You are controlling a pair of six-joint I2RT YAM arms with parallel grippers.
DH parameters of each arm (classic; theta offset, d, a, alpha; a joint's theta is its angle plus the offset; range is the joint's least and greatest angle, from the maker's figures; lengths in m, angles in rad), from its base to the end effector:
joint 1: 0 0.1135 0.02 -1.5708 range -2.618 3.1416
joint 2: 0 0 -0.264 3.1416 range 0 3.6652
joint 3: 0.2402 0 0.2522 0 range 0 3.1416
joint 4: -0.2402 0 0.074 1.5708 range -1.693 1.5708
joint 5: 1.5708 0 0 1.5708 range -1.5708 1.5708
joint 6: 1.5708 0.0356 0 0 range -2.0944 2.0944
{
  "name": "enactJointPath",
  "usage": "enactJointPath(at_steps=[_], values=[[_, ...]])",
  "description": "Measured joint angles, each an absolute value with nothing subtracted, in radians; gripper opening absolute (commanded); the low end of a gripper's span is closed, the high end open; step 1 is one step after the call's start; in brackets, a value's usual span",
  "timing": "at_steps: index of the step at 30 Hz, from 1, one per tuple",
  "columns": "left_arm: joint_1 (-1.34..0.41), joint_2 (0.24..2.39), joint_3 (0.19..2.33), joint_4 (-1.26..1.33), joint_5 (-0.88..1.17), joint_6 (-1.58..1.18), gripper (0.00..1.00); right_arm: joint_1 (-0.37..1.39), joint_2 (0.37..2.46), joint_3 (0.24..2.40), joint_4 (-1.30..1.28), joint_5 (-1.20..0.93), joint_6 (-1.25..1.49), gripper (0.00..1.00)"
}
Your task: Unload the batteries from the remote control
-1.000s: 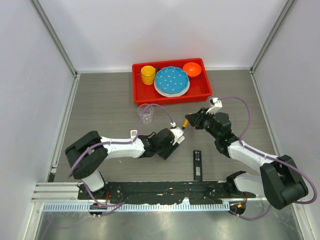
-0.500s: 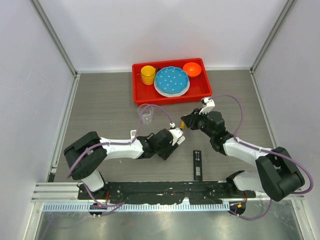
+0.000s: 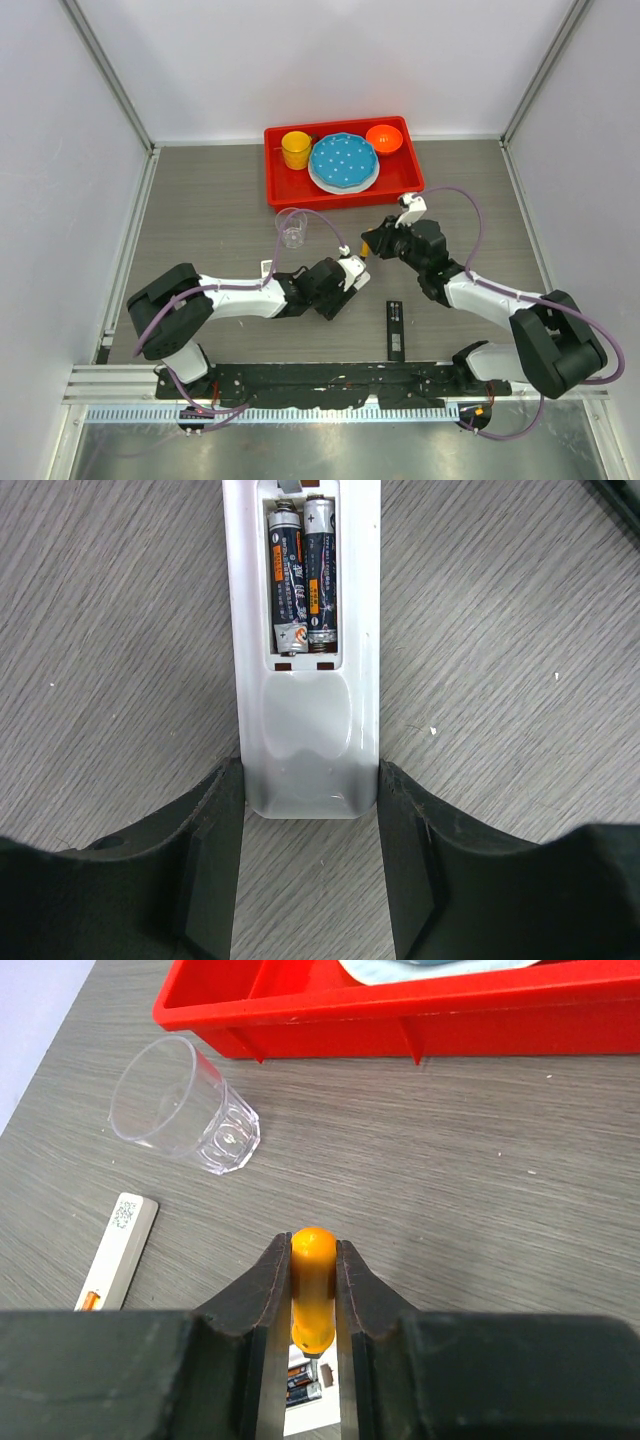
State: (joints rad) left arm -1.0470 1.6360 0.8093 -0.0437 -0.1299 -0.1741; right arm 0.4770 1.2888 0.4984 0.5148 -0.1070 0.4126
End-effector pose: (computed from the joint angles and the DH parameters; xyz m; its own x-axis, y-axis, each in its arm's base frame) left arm 0.1629 -0.2728 0.1538 -0.5181 0.5536 -0.6519 0.7383 0.6743 -0.0141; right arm 0.2353 0.1259 0.2054 -0.4411 0.2208 -0.8699 -0.4049 0.8161 0.4125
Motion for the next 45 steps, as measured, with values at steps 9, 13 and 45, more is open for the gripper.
enactJointPath(at_steps=[9,13,45], values=[[-1.047,1.636,0.809,-0.044,-0.13,-0.173,0.04,0.479,1.325,0.502,0.509,-0.114,0.42,0.01],[-1.047,1.636,0.809,-0.044,-0.13,-0.174,0.04,0.482,1.339,0.515,0.509,-0.114,0.422,0.01],[-1.047,1.637,0.809,-0.043,-0.129,-0.174,0.03,0.642,1.296,0.473,0.562,0.224,0.374,0.01]])
